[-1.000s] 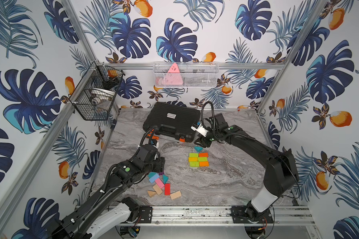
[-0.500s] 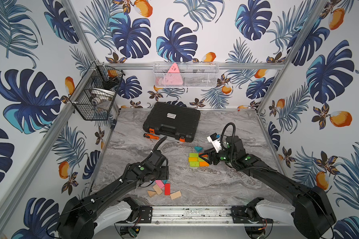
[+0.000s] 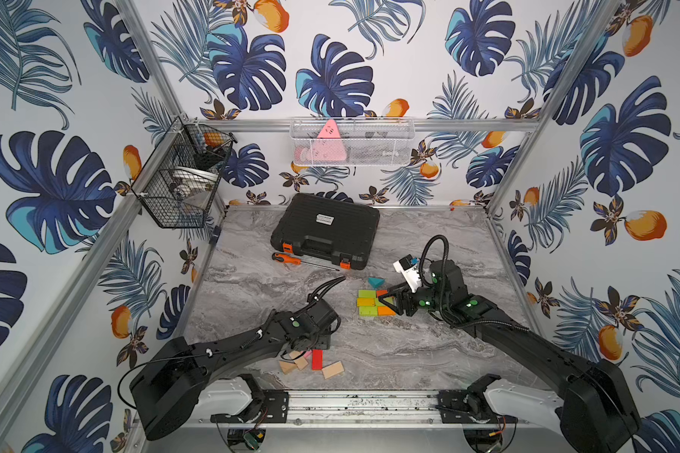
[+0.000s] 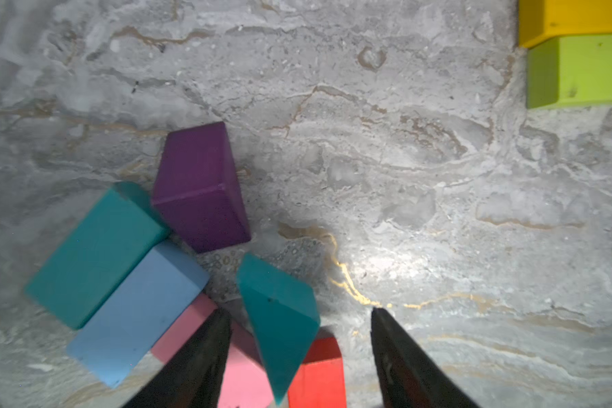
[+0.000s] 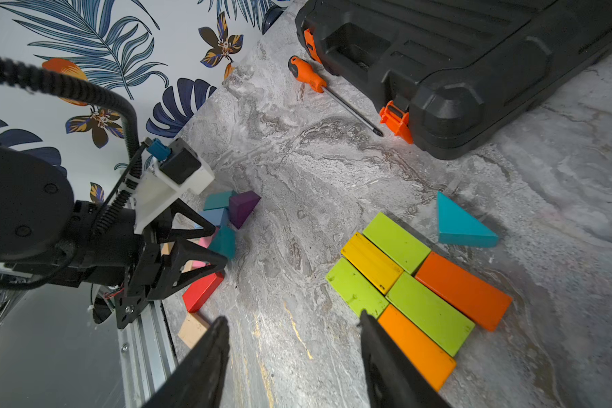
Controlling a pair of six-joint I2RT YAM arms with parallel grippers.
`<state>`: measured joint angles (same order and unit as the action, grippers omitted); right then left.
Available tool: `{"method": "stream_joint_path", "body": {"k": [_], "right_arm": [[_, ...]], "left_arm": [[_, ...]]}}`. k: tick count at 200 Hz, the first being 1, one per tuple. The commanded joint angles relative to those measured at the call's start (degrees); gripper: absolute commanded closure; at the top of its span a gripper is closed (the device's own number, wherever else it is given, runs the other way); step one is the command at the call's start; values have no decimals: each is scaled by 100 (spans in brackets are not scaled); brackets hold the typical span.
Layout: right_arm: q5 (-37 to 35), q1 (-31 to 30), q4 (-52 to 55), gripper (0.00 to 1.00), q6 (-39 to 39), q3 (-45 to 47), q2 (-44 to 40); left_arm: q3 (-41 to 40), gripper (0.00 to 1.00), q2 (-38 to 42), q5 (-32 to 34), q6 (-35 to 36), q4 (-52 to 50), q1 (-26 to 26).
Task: Assemble a piece of candy with building blocks
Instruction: Move the building block to the center of the board.
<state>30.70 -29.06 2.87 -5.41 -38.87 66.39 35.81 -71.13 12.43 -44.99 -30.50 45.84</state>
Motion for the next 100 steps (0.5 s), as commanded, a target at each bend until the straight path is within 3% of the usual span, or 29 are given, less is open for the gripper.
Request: {"method": "stream_joint_path", "body": {"k": [1, 62, 100], "right_arm": [[45, -3, 43, 39, 31, 11, -6], [9, -3, 55, 39, 57, -6, 32], [-97, -3, 73, 39, 68, 9, 1]], "left_arm": [[-76, 31, -2, 214, -177, 36, 12], [-36, 39, -390, -43, -157, 353, 48], [106, 44, -523, -637, -273, 950, 213]]}}
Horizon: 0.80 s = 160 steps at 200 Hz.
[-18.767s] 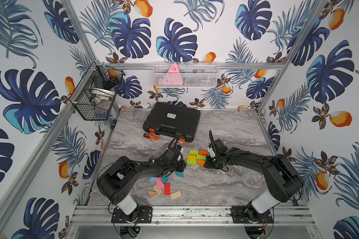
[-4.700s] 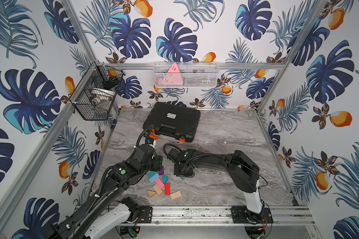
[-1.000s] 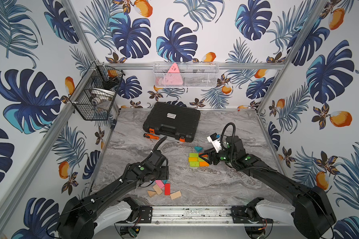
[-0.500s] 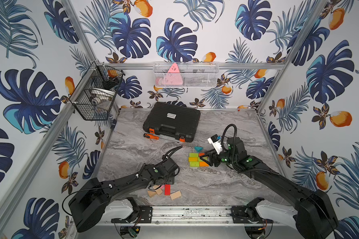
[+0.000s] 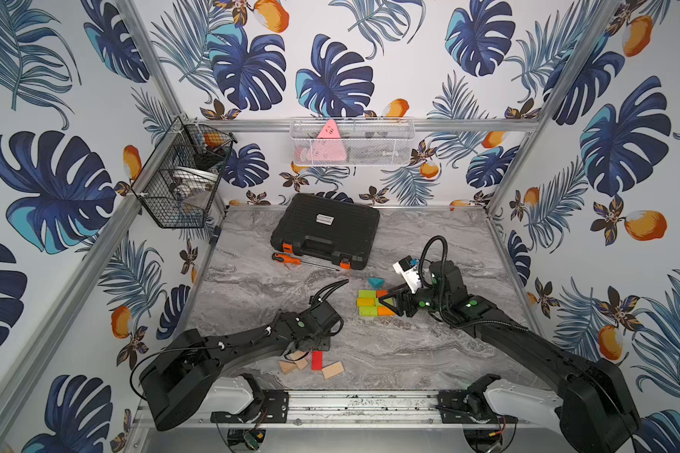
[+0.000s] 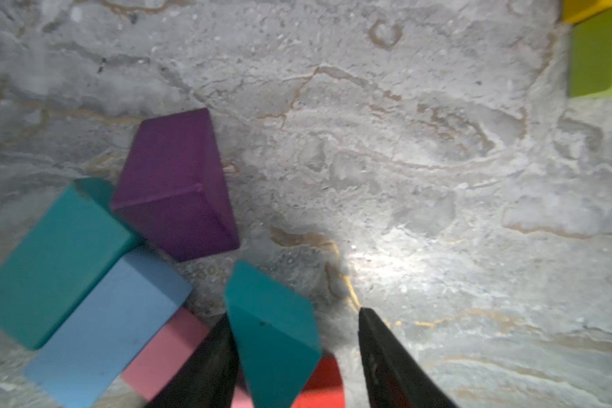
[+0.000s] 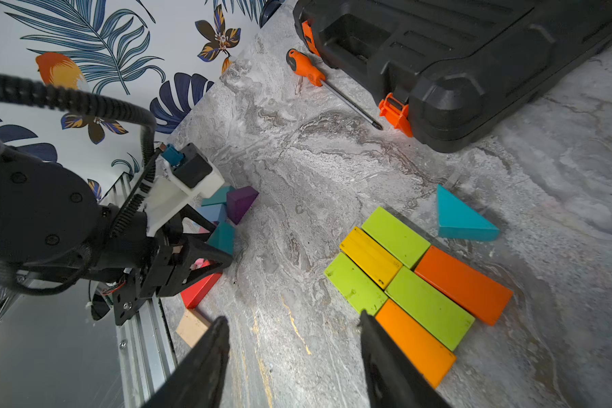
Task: Assemble a piece of candy with building blocks
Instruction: Move the building block to the center of the board.
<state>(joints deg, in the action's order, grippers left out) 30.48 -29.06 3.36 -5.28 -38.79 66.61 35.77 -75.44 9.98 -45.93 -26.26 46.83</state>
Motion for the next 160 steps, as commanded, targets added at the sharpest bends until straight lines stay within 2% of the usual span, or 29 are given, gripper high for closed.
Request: {"method": "stream_joint_path", "body": {"k": [1, 44, 73, 133, 146, 160], "right_arm": [[-76, -3, 25, 39, 54, -3, -19], [-112, -3, 32, 39, 58, 29, -6], [-162, -3, 29, 39, 57, 50, -10], [-287, -3, 25, 38, 26, 98, -106], [-287, -3, 26, 38, 27, 107, -116], [-271, -3, 30, 38, 18, 111, -122]], "left_arm": [[117, 44, -97, -401, -179, 539, 133], [478, 44, -552, -479, -418, 848, 758], [586, 43, -409, -514, -579, 888, 1102], [507, 34, 230, 323, -100, -18, 1083], [417, 29, 241, 207, 69, 96, 1053], [320, 28, 138, -158, 281, 398, 1013]]}}
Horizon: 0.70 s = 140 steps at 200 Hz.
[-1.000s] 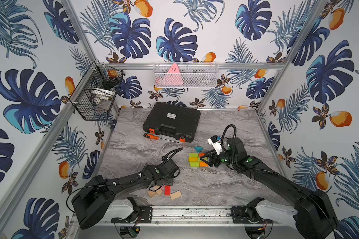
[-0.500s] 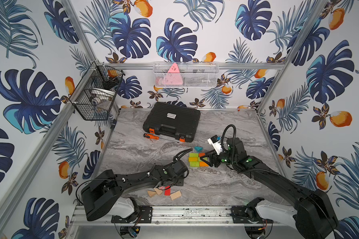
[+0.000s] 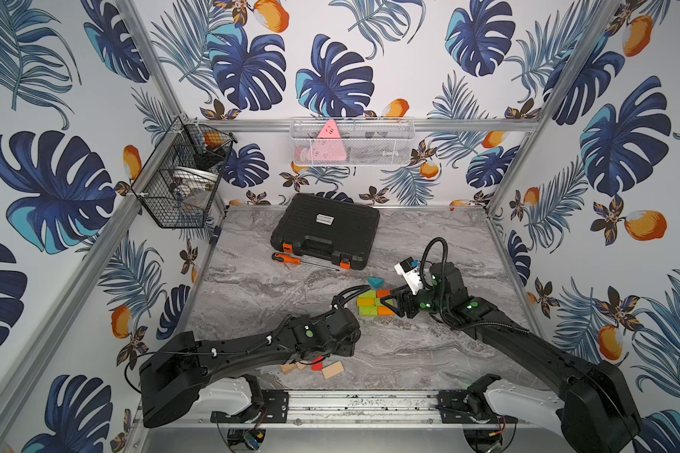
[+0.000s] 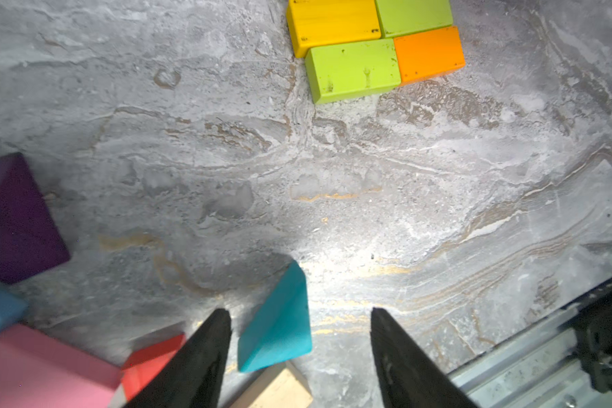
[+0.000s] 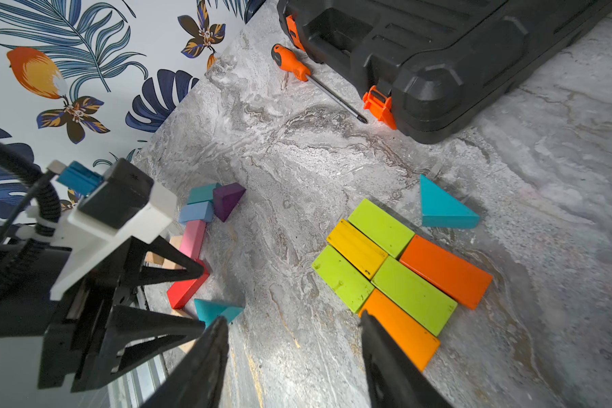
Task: Assemble a piece of candy with building blocks
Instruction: Move the building block to the center of the board.
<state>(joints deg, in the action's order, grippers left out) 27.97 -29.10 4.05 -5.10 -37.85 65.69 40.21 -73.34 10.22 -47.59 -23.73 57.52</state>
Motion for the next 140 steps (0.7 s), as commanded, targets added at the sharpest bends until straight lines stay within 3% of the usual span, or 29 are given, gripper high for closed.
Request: {"method": "stream_joint_path", "body": {"k": [1, 59, 140], "right_arm": [[-19, 1, -42, 38, 1, 15, -39], [-156, 1, -3, 38, 1, 48, -172], [-181, 1, 52, 37, 31, 27, -214]], "left_arm": [[-134, 28, -87, -211, 454, 173, -56], [-125, 32, -795, -1438, 699, 659, -9], [99, 32, -1013, -1713, -103, 1060, 335]]}}
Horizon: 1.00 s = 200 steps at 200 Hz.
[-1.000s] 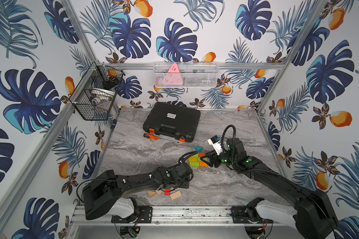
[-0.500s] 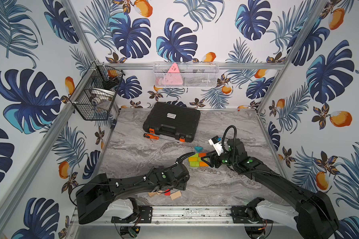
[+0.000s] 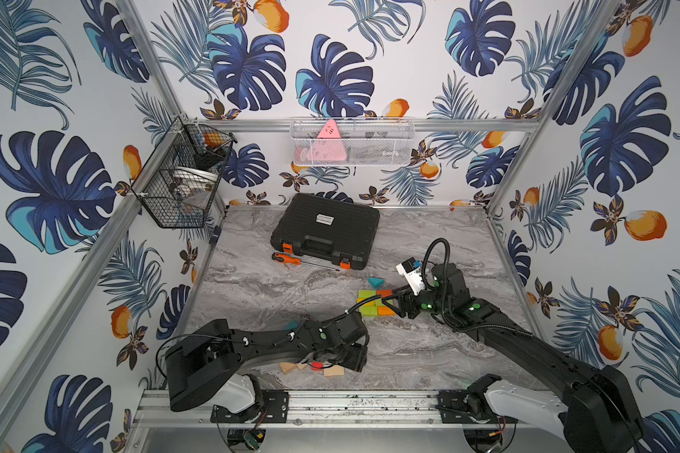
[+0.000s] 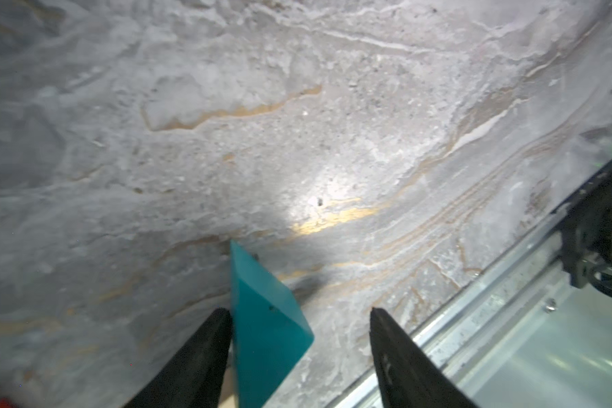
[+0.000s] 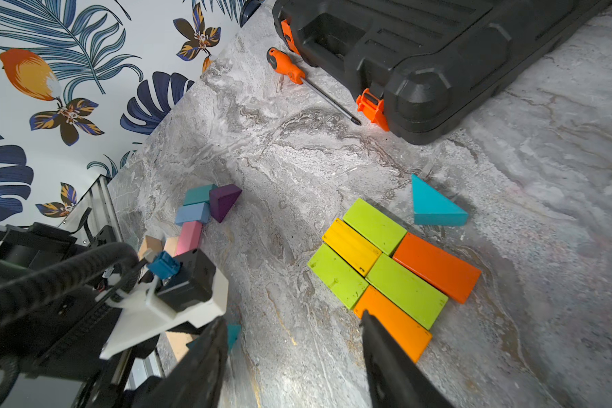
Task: Assemble a piece of candy with building blocks
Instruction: Move the building block to the center of the board.
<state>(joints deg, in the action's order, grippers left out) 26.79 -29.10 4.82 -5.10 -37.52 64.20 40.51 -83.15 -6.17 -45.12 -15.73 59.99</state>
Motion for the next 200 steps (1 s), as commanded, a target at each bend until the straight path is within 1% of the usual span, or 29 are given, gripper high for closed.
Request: {"method": "stream_joint_path", "body": {"k": [1, 36, 67, 84, 109, 122, 155, 171, 190, 200], "right_arm": [[-66, 1, -25, 37, 33, -3, -70], [-365, 17, -3, 37, -136, 16, -151], [-978, 79, 103, 36, -517, 0, -237], [-997, 197, 123, 35, -592, 7, -233], [-896, 273, 55, 35, -632, 14, -248], [-894, 269, 76, 35, -619, 16, -274], [-971, 274, 133, 35, -570, 51, -362], [-980, 271, 114, 35, -589, 52, -365], [-1023, 269, 216, 35, -562, -12, -395], [-1080, 274, 248, 35, -553, -8, -462]], "left_arm": [[70, 32, -33, -79, -358, 266, 95], [116, 31, -64, -25, -673, 373, 335], [-115, 30, 210, -23, -900, 509, 424], [-260, 30, 181, -177, -1017, 814, 515], [-241, 31, -252, -332, -1173, 1319, 678], [-84, 32, -440, -340, -1145, 1397, 758], [172, 31, -665, 50, -961, 1223, 786], [316, 32, -963, -36, -814, 1457, 786], [654, 33, -1281, 54, -587, 1290, 771], [686, 32, -1326, 54, -495, 1333, 740]]}}
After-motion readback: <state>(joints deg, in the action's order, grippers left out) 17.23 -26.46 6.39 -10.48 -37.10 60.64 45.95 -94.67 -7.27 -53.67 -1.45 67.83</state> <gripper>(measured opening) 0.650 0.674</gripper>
